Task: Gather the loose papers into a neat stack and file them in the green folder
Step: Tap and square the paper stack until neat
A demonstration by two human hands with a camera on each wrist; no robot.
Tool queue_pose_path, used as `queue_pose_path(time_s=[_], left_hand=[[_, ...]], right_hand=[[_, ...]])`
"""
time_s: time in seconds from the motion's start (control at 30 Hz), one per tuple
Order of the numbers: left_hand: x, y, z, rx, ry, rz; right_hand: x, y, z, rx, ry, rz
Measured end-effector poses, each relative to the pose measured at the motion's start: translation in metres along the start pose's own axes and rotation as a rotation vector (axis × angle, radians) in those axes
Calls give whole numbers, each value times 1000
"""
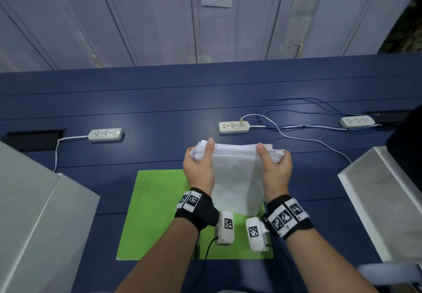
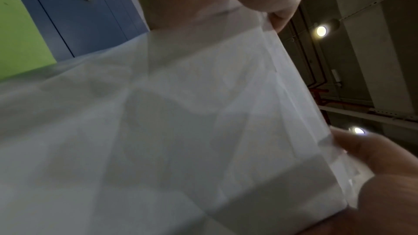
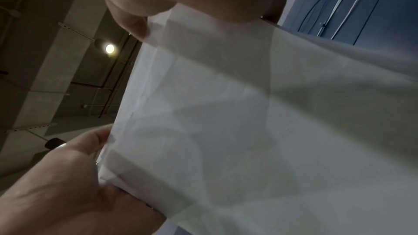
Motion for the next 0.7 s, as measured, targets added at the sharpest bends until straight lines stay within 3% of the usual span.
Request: queue_pose_path(time_s=[0.13,0.5,0.6,0.7], left_hand=[[1,0,3,28,42,-49],[6,-7,-6,-68,104,-16],[10,-12,-4,-72,64,-35],[25,-29,9,-73,-219,-28]], right_hand=[[-1,3,1,-33,15,36],[1,5,-7,42,105,-23],[2,6,-7,58,96,-19],[4,7,-6,43,78,6]])
Point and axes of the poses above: each hand's wrist, its own z-axis towards the middle knuckle, its own x-axis out of the back of the hand, y = z × x, the point moved 1 cm from there along z, towards the middle knuckle, and after that the axes turned 5 degrees about y, right-handed, at the moved point
